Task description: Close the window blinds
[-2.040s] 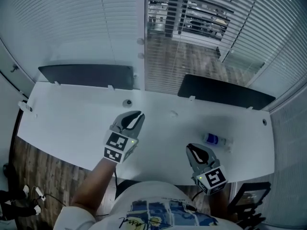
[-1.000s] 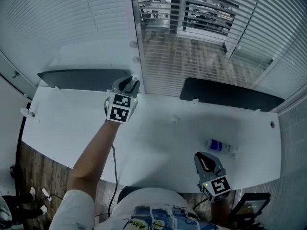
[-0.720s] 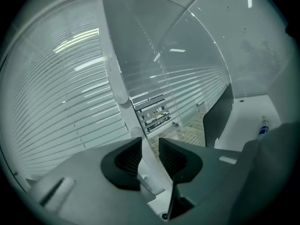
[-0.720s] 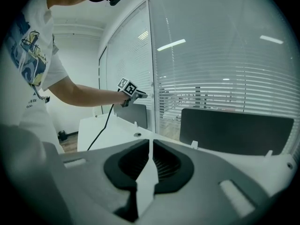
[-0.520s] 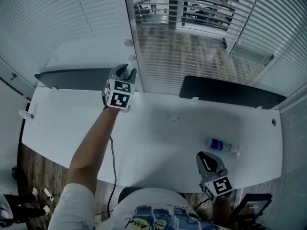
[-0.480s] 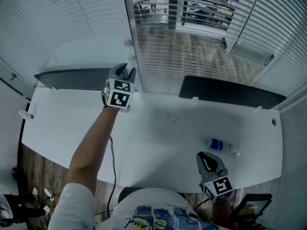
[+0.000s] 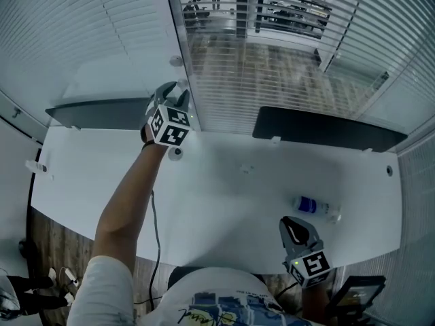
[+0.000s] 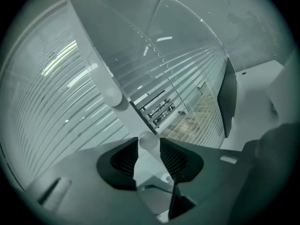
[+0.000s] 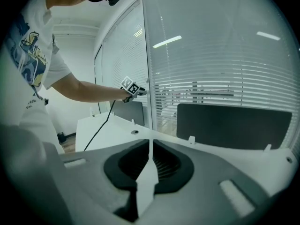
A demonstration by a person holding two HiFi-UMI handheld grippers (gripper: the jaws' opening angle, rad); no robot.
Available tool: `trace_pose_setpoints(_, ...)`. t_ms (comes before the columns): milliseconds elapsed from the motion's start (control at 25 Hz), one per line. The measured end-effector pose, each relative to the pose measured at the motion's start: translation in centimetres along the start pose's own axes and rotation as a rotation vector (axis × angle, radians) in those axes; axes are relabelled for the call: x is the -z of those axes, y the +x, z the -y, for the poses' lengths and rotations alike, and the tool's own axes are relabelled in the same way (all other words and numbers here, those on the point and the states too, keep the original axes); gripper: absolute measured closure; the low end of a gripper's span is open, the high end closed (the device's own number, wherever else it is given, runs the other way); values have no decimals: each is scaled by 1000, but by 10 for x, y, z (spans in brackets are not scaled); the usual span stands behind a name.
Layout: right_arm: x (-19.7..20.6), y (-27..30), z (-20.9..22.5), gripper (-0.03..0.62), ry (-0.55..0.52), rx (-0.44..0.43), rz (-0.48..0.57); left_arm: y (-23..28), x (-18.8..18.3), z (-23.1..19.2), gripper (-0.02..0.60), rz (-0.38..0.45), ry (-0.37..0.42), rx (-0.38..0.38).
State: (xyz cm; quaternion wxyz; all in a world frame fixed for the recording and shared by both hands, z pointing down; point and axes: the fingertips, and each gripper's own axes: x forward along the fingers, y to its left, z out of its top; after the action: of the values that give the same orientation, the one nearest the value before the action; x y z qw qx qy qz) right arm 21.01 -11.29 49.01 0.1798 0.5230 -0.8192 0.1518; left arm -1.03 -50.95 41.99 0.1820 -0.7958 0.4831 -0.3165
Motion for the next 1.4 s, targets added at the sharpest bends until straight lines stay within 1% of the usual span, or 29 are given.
trace_pose_setpoints(240, 2, 0, 1, 580, 16, -1, 7, 6, -4, 3, 445, -7, 99, -21)
trace_pose_setpoints(480, 6, 1, 1, 580, 23, -3, -2, 13, 0, 5, 445, -48, 236, -34)
trace_pose_setpoints(760, -2, 1, 1, 580, 30, 3, 2, 17, -6, -2, 448, -56, 296, -57)
trace_pose_setpoints(920, 5, 2, 1, 580, 27, -3, -7, 15, -3, 1, 451, -53, 312, -69)
trace_pose_setpoints(1040, 5, 2, 1, 580, 23, -5, -4, 14, -4, 0, 451, -47, 280, -71)
trace_pose_setpoints(1120, 5, 2, 0, 580, 27, -8, -6, 13, -5, 0, 449, -40, 220, -66)
trace_pose_setpoints(1240, 5, 3, 0, 580, 23, -9, -5, 12, -4, -3, 451, -26, 66, -47)
trace_pose_setpoints(1400, 6, 3, 0, 580, 29, -9, -9, 10, -5, -8, 452, -5, -173, -30)
